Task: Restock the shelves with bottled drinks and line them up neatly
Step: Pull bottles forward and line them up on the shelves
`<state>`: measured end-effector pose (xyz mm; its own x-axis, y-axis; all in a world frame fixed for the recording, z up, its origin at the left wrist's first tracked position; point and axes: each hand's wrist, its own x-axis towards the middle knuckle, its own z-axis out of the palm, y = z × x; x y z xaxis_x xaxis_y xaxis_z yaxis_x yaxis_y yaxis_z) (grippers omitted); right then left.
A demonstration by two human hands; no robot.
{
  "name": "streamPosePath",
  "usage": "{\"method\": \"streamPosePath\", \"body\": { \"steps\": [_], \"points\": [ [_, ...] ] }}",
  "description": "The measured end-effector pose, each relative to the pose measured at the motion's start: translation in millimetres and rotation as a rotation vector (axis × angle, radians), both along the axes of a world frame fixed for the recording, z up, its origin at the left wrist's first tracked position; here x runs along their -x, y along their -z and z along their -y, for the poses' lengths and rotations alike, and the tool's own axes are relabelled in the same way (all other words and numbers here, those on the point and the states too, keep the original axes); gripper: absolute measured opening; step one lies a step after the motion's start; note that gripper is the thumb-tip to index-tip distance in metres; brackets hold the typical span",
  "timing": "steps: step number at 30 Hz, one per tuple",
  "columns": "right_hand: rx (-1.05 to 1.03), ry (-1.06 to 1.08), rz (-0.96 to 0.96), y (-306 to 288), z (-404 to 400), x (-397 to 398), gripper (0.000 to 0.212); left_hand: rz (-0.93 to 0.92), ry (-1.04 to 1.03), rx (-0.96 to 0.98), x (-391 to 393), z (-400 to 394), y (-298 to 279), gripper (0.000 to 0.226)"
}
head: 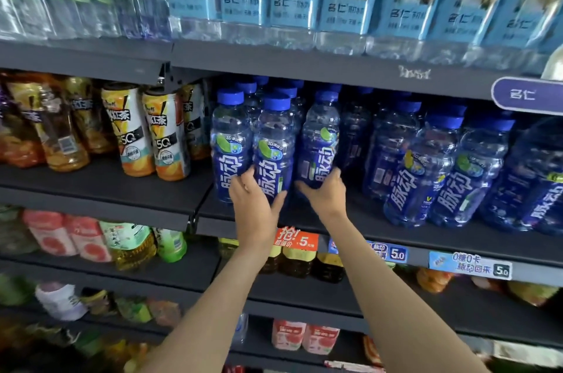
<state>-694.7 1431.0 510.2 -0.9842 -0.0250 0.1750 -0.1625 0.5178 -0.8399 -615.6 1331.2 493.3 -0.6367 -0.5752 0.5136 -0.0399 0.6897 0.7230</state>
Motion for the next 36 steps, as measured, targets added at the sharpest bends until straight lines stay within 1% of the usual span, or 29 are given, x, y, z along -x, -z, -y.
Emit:
{"method": "streamPosePath", "body": {
  "steps": [2, 5, 9, 14, 17, 18, 19, 21, 23, 24, 25, 27, 29, 30, 31, 33, 36],
  "points": [
    [-0.009, 0.068, -0.027, 2, 4, 1, 0.065, -0.018, 0.003, 0.008, -1, 0, 0, 0.062],
    [-0.044, 0.153, -0.086, 3, 16, 5, 0.072, -0.028, 0.019, 0.017, -1, 1, 0, 0.063],
    [-0.049, 0.215, -0.068, 4, 24, 14, 0.081, -0.01, 0.024, 0.019, -1, 2, 1, 0.065],
    [-0.008, 0.144, -0.052, 2, 18, 13, 0.076, -0.015, 0.023, 0.011, -2, -1, 0, 0.063],
    [-0.04, 0.089, -0.031, -5, 8, 8, 0.092, -0.027, 0.019, 0.011, -2, -3, 0, 0.063],
    [-0.067, 0.089, -0.062, -8, 3, 5, 0.095, -0.034, 0.015, 0.009, -2, -4, 0, 0.062],
    [-0.088, 0.102, -0.138, -13, -3, -1, 0.092, -0.039, 0.009, 0.002, -2, -5, -1, 0.062],
    [-0.127, 0.189, -0.421, -27, -20, -13, 0.076, -0.048, 0.005, -0.011, -2, -7, -2, 0.062],
    [-0.218, 0.373, -0.703, -41, -41, -19, 0.064, -0.058, 0.009, -0.017, -2, -8, -2, 0.062],
    [-0.269, 0.464, -0.768, -48, -51, -19, 0.063, -0.059, 0.01, -0.018, -3, -9, -2, 0.062],
    [-0.327, 0.534, -0.77, -54, -61, -19, 0.066, -0.055, 0.009, -0.02, -3, -9, -1, 0.063],
    [-0.416, 0.599, -0.646, -62, -77, -17, 0.078, -0.04, 0.009, -0.021, -3, -8, -1, 0.063],
    [-0.427, 0.616, -0.476, -65, -88, -13, 0.088, -0.032, 0.013, -0.015, -3, -7, -2, 0.063],
    [-0.399, 0.613, -0.417, -66, -91, -12, 0.088, -0.03, 0.014, -0.014, -3, -7, -2, 0.064],
    [-0.366, 0.603, -0.395, -67, -93, -11, 0.086, -0.026, 0.014, -0.015, -3, -7, -2, 0.064],
    [-0.33, 0.568, -0.426, -68, -95, -13, 0.081, -0.021, 0.008, -0.02, -2, -7, -3, 0.064],
    [-0.291, 0.449, -0.478, -66, -89, -23, 0.087, -0.028, -0.002, -0.024, -2, -10, -3, 0.064]
  ]
}}
